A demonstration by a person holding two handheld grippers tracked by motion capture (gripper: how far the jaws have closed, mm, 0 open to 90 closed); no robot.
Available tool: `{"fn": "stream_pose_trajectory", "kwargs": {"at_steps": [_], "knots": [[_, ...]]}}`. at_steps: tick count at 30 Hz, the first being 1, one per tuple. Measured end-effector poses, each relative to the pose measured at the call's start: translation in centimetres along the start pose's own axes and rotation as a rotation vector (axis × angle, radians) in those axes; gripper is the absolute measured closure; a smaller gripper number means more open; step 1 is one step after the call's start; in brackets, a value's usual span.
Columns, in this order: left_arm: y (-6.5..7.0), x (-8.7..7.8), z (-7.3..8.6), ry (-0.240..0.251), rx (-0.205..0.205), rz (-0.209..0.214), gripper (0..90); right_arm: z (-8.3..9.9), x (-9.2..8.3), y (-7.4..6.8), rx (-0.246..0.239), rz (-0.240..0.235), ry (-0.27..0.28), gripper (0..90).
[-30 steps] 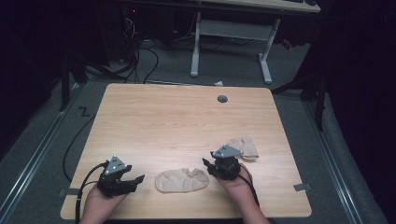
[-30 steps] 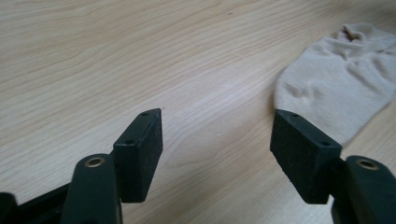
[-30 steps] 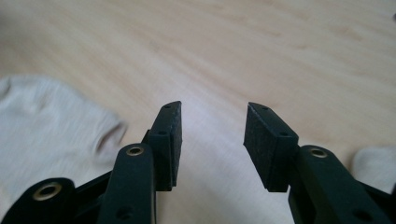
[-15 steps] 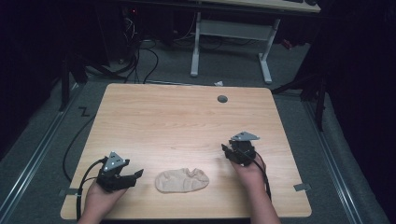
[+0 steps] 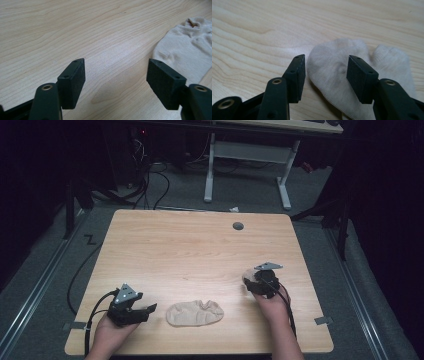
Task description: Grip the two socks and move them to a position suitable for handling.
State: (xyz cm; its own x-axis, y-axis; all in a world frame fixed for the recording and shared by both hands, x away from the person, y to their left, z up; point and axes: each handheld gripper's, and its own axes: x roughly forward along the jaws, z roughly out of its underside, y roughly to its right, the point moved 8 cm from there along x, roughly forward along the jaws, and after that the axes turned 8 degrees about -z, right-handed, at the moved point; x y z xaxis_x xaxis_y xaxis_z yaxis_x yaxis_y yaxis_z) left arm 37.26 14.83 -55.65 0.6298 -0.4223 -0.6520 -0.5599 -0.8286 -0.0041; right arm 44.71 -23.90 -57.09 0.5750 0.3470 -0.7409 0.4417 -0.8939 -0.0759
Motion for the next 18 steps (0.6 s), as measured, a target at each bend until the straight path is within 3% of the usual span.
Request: {"fn": "stream_pose_trajectory", "kwargs": {"at_steps": [2,6,7,8,9,10,11,15,18], "knots": [[0.0,0.0,0.0,0.001,0.002,0.000,31.8,0.4,0.6,0.0,-0.023,0.021,-0.039,53.2],[0.0,-0.1,0.1,-0.002,0.002,0.004,31.8,0.5,0.7,0.0,-0.021,0.026,-0.038,57.9],[0.0,-0.1,0.1,-0.004,0.005,-0.001,31.7,0.5,0.6,0.1,-0.016,0.031,-0.036,64.4],[0.0,-0.1,0.2,-0.006,0.003,0.004,31.7,0.5,0.6,0.1,-0.016,0.031,-0.036,64.4],[-0.1,-0.1,0.1,-0.005,0.005,0.000,31.8,0.6,0.5,0.3,-0.017,0.042,-0.031,72.8],[-0.1,-0.1,0.1,-0.005,0.005,0.000,31.8,0.6,0.5,0.3,-0.017,0.042,-0.031,72.8],[0.0,-0.1,0.1,-0.004,0.005,0.005,31.8,0.6,0.5,0.4,-0.020,0.055,-0.030,81.2],[0.0,-0.1,0.1,-0.005,0.010,0.004,31.8,0.6,0.4,0.1,-0.012,0.027,-0.034,84.7],[0.1,-0.1,0.1,-0.008,0.007,0.006,31.8,0.3,0.3,-1.2,-0.036,-0.005,-0.017,84.7]]}}
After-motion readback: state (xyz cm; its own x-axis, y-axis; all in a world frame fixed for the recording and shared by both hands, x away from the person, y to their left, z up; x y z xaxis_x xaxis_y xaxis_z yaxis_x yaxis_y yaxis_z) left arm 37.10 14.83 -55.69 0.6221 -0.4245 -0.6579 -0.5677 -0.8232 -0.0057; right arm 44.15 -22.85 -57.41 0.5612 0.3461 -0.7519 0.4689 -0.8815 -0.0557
